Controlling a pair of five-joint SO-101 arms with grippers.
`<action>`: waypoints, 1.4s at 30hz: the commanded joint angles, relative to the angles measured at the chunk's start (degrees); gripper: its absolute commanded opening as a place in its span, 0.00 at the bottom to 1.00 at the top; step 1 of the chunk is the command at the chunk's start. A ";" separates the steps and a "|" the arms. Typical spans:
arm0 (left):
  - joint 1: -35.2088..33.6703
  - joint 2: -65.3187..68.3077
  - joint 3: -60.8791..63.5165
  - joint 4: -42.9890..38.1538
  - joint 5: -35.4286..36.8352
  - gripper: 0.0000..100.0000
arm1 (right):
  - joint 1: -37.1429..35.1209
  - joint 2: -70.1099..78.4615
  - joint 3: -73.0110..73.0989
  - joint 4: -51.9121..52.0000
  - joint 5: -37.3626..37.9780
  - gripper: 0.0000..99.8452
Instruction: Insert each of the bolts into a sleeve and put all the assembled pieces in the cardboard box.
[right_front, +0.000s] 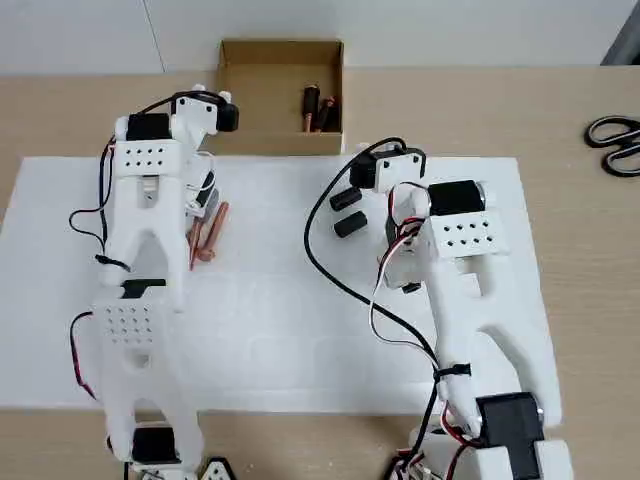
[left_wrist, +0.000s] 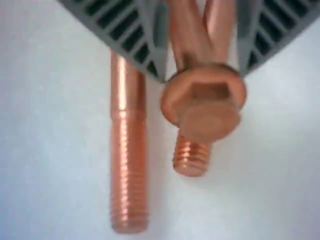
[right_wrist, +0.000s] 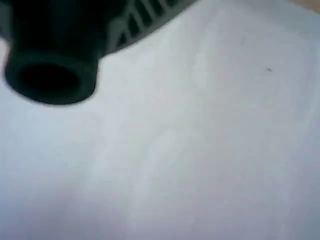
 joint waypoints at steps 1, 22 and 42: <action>0.09 -0.44 0.66 0.09 -0.18 0.09 | 0.13 -2.59 -0.26 0.13 0.18 0.00; 0.44 -0.35 0.92 -0.79 -0.18 0.03 | 0.13 -2.59 -0.26 0.13 0.18 0.00; 0.53 -4.48 2.24 0.79 -0.18 0.04 | 0.22 -2.95 -0.26 0.13 0.26 0.00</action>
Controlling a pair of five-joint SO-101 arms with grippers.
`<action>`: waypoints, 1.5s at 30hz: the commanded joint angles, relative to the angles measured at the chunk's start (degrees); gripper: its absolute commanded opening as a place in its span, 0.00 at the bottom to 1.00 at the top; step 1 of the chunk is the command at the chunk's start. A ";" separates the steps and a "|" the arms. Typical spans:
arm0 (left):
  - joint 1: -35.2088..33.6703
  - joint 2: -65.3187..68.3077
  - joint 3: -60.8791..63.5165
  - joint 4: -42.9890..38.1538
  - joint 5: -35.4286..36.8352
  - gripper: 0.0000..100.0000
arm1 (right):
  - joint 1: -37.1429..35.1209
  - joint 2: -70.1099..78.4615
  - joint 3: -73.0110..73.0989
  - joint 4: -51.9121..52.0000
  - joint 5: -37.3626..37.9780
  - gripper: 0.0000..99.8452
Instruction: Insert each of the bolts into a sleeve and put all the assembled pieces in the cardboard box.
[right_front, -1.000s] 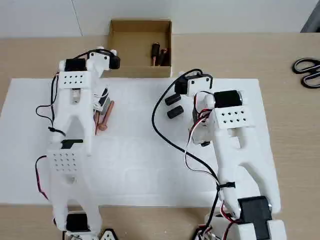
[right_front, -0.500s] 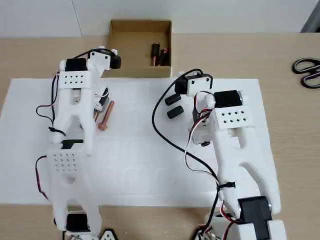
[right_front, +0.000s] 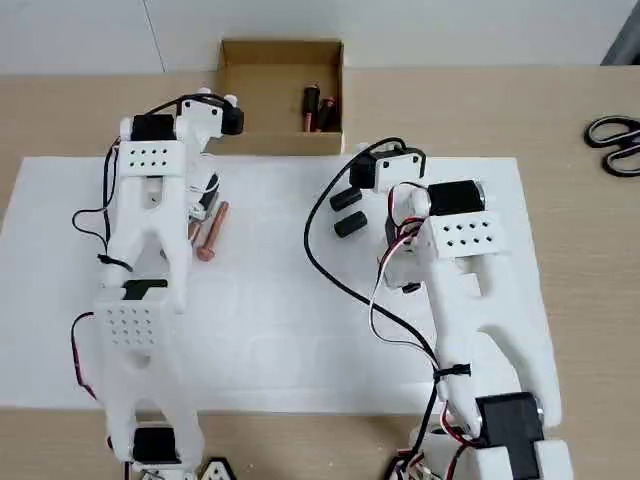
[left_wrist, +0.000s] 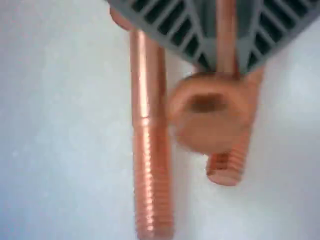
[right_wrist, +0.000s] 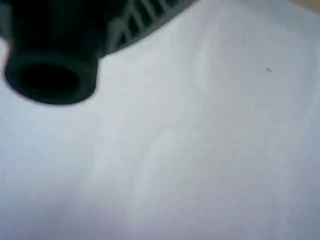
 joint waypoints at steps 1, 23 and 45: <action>-0.26 -3.08 0.84 0.62 -0.18 0.06 | 0.31 -2.95 -0.26 0.13 0.26 0.00; 2.81 0.09 1.27 -0.18 1.76 0.10 | 0.31 -2.77 -0.26 0.13 0.26 0.00; 1.32 8.18 -2.86 -1.58 1.76 0.01 | 0.31 -2.59 -0.26 0.13 0.35 0.00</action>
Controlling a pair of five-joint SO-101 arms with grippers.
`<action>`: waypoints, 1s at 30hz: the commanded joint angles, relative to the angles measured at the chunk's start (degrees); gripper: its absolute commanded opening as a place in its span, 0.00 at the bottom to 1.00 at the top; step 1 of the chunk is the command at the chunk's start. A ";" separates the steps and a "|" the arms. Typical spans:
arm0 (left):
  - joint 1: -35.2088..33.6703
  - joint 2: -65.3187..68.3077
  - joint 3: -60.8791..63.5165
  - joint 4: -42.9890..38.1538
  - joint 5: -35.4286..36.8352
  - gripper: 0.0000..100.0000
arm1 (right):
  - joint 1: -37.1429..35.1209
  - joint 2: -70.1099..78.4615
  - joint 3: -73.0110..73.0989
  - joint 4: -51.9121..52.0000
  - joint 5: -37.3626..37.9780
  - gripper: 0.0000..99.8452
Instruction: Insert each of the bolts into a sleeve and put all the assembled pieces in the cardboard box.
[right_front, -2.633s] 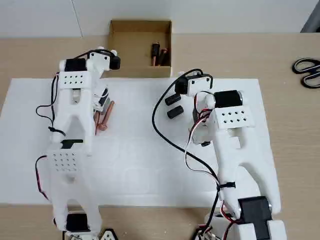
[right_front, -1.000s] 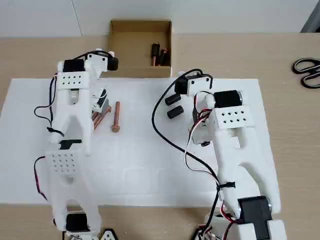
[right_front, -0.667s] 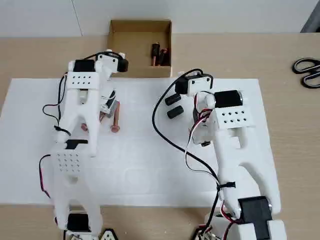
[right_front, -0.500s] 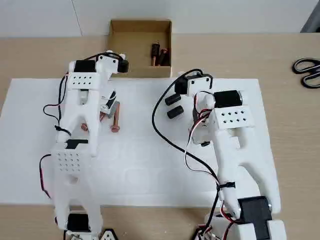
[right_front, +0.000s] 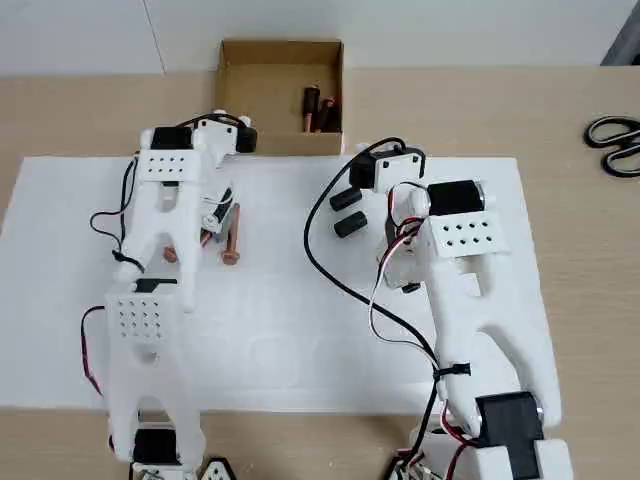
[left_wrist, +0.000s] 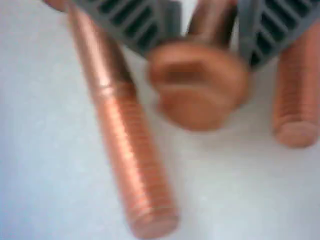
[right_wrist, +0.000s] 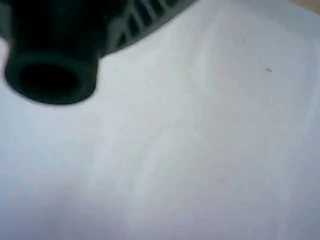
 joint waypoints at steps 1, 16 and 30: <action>-0.53 1.05 -3.74 1.05 0.26 0.01 | 0.22 -2.59 -0.26 0.13 0.35 0.00; 2.73 -23.38 1.63 2.81 1.93 0.01 | 0.22 -3.12 -0.62 0.13 0.53 0.00; 8.09 -70.95 20.18 2.55 1.93 0.01 | -6.29 -36.53 -2.20 6.11 0.26 0.00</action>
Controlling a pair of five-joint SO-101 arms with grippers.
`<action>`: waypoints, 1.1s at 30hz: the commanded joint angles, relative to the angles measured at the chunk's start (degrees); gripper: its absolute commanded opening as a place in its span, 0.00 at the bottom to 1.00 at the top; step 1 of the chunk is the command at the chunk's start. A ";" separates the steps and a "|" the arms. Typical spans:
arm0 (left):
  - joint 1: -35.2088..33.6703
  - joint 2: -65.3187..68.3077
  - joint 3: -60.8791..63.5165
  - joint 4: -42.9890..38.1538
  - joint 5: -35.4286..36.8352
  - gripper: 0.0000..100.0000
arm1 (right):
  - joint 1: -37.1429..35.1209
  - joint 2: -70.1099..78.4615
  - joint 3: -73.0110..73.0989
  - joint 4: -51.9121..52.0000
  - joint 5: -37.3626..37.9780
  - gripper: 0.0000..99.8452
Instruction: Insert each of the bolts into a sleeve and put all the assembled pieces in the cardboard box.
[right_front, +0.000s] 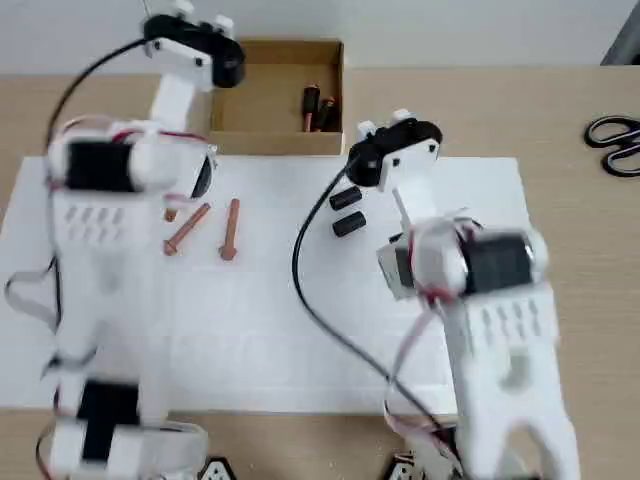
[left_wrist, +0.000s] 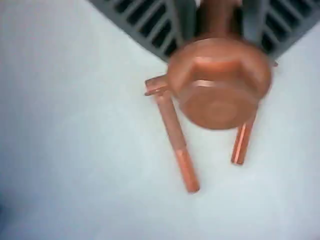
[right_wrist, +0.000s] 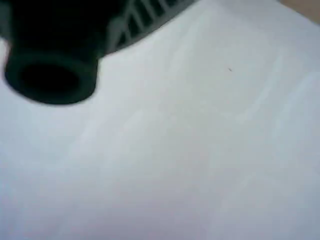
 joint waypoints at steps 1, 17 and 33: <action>3.43 -13.98 3.82 0.09 0.70 0.01 | -1.45 -12.09 2.02 0.04 0.18 0.00; 13.19 -36.57 40.22 -29.10 29.10 0.01 | -4.88 -57.01 53.45 -38.55 -9.93 0.00; 22.07 -43.16 69.67 -67.87 32.26 0.01 | -13.76 -67.38 72.26 -46.90 -18.29 0.00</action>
